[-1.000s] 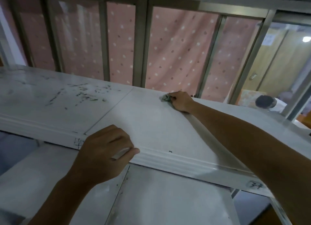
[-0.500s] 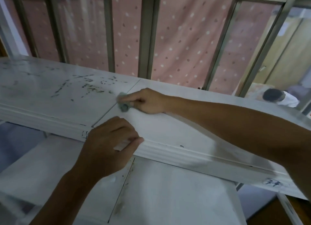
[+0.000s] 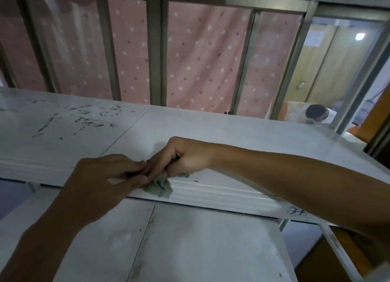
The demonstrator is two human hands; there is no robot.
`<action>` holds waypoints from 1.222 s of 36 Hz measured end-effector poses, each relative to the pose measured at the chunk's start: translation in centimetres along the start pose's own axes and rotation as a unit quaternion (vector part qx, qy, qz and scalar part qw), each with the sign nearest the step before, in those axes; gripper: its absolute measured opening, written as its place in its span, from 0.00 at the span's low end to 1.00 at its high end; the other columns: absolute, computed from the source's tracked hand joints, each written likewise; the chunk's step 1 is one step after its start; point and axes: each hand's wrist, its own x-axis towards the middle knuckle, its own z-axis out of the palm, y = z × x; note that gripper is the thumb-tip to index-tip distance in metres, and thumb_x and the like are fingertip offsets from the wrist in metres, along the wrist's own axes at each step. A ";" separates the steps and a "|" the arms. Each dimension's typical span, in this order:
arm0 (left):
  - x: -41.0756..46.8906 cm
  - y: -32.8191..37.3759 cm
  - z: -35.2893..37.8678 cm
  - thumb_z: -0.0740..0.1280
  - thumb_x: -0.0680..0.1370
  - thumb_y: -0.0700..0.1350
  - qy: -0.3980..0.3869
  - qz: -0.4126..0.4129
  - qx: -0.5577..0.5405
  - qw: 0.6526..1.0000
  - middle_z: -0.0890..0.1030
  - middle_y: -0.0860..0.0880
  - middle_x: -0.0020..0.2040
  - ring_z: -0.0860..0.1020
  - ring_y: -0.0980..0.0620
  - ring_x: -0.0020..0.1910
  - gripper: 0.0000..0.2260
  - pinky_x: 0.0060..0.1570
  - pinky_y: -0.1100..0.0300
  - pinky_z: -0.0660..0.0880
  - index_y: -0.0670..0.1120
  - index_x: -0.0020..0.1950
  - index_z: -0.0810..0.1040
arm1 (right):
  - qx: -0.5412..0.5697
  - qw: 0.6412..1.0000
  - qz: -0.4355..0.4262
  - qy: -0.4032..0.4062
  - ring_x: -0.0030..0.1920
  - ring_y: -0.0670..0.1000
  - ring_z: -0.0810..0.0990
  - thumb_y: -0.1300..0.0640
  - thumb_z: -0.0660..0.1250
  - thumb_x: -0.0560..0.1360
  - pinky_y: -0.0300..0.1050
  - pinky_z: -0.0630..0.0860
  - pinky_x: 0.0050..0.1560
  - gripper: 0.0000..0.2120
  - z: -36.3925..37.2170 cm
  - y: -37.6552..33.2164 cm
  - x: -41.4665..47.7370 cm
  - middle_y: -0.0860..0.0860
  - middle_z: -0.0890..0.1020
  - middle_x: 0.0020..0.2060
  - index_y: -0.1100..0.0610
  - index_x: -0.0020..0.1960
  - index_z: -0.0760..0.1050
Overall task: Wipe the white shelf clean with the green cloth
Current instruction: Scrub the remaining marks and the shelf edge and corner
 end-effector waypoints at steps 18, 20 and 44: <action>5.6 11.8 12.0 0.71 0.75 0.58 -0.101 0.034 -0.127 0.986 0.86 0.56 0.45 0.83 0.59 0.40 0.18 0.42 0.60 0.77 0.47 0.56 0.89 | 0.035 0.988 0.072 0.131 0.54 0.77 0.76 0.72 0.63 0.67 0.77 0.72 0.45 0.22 -1.6 2.2 -20.9 0.49 0.83 0.59 0.57 0.55 0.85; 6.3 13.7 13.7 0.75 0.74 0.54 -0.119 0.032 -0.159 0.980 0.86 0.56 0.46 0.83 0.57 0.42 0.16 0.44 0.56 0.79 0.47 0.57 0.88 | 0.034 0.985 0.084 0.149 0.53 0.78 0.76 0.71 0.63 0.67 0.76 0.72 0.45 0.21 -1.7 2.2 -23.9 0.49 0.83 0.60 0.59 0.54 0.85; 9.9 21.4 22.1 0.67 0.75 0.57 -0.121 0.180 -0.058 0.974 0.86 0.58 0.47 0.82 0.55 0.46 0.14 0.47 0.62 0.75 0.51 0.48 0.88 | -0.129 0.718 0.338 0.594 0.55 0.46 0.81 0.65 0.68 0.75 0.37 0.75 0.58 0.14 -4.6 4.2 -41.1 0.44 0.85 0.54 0.51 0.54 0.85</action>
